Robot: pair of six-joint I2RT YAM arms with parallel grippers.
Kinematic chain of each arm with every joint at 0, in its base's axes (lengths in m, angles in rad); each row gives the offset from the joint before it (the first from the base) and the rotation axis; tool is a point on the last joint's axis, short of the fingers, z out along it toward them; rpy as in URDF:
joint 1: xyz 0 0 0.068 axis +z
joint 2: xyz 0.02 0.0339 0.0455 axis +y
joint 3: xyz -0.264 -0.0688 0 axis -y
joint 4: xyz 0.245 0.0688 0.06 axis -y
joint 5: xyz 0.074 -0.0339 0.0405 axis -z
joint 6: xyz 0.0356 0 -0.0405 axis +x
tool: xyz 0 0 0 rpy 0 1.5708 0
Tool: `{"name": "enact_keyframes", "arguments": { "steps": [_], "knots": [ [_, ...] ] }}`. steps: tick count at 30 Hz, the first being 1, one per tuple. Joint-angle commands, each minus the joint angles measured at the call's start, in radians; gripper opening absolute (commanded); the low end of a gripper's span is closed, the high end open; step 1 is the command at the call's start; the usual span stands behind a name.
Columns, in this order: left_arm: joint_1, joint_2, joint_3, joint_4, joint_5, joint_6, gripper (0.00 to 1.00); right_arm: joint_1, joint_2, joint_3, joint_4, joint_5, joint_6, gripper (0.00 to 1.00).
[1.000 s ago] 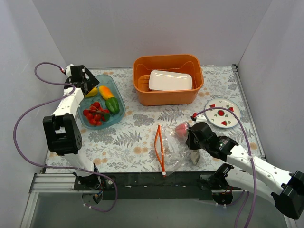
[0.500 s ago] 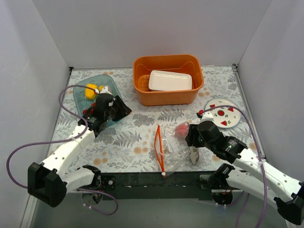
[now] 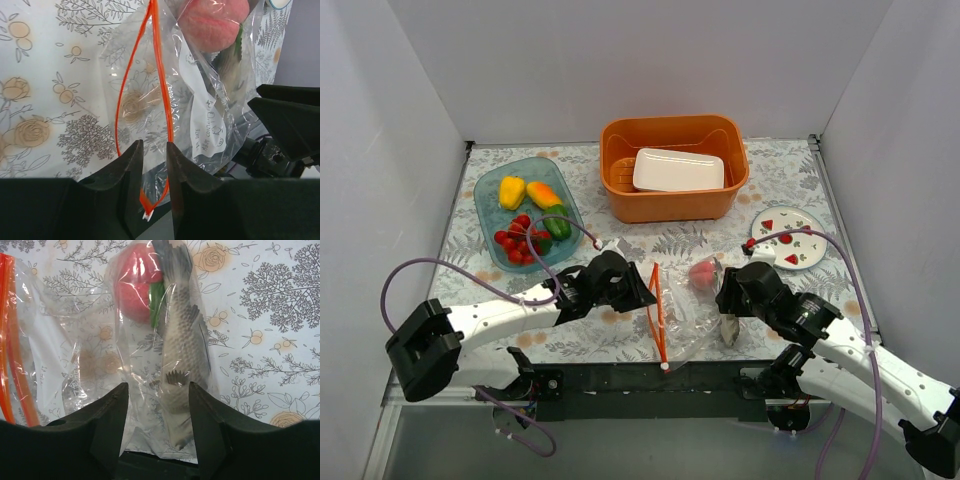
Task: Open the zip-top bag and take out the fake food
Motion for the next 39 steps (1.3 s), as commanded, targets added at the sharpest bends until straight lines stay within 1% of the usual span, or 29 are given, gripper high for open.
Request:
{"name": "enact_keyframes", "arguments": {
  "steps": [1,3,5,8,11,16,18,19,22,23,25,26,27,31,34,35,37,38,39],
  "knots": [
    [-0.009,0.058,-0.016,0.167,0.045,-0.050,0.23,-0.006,-0.021,-0.027,-0.006,0.045,0.075,0.60],
    [-0.019,0.095,-0.021,0.221,0.065,-0.060,0.22,-0.006,-0.047,-0.051,-0.004,0.056,0.107,0.61],
    [-0.028,0.118,-0.030,0.249,0.071,-0.068,0.22,-0.004,-0.069,-0.074,0.026,0.059,0.119,0.65],
    [-0.042,0.161,-0.042,0.296,0.085,-0.083,0.22,-0.006,-0.084,-0.111,0.057,0.053,0.147,0.67],
    [-0.052,0.165,-0.073,0.347,0.085,-0.110,0.25,-0.004,-0.087,-0.140,0.080,0.042,0.161,0.68],
    [-0.054,0.119,-0.102,0.332,0.062,-0.123,0.29,-0.006,-0.070,-0.165,0.115,0.024,0.165,0.69],
    [-0.054,0.110,-0.108,0.295,0.048,-0.129,0.28,-0.006,-0.053,-0.165,0.135,0.011,0.165,0.66],
    [-0.054,0.089,-0.111,0.283,0.028,-0.130,0.25,-0.006,-0.050,-0.163,0.137,0.008,0.165,0.66],
    [-0.054,0.050,-0.125,0.227,0.010,-0.119,0.22,-0.006,-0.052,-0.159,0.135,0.019,0.165,0.61],
    [-0.054,0.041,-0.125,0.202,-0.034,-0.105,0.20,-0.006,-0.053,-0.160,0.138,0.019,0.165,0.58],
    [-0.054,0.046,-0.122,0.201,-0.036,-0.093,0.16,-0.006,-0.050,-0.160,0.154,0.017,0.165,0.54],
    [-0.055,0.062,-0.122,0.203,-0.032,-0.090,0.12,-0.004,-0.046,-0.162,0.161,0.013,0.164,0.51],
    [-0.054,0.073,-0.119,0.210,-0.029,-0.077,0.10,-0.006,-0.032,-0.162,0.167,0.002,0.162,0.49],
    [-0.057,0.141,-0.085,0.233,-0.018,-0.050,0.06,-0.006,-0.003,-0.160,0.200,-0.022,0.161,0.43],
    [-0.069,0.176,-0.061,0.244,-0.016,-0.034,0.05,-0.006,0.000,-0.160,0.213,-0.038,0.156,0.36],
    [-0.072,0.190,-0.039,0.249,-0.015,-0.031,0.05,-0.004,0.003,-0.160,0.224,-0.045,0.154,0.29],
    [-0.089,0.233,-0.013,0.255,-0.009,-0.030,0.06,-0.004,0.013,-0.163,0.244,-0.081,0.156,0.22],
    [-0.095,0.247,0.005,0.270,-0.006,-0.031,0.07,-0.006,0.019,-0.165,0.273,-0.100,0.156,0.16],
    [-0.109,0.260,0.010,0.281,-0.006,-0.037,0.08,-0.006,0.034,-0.166,0.285,-0.137,0.157,0.12]
  ]
}}
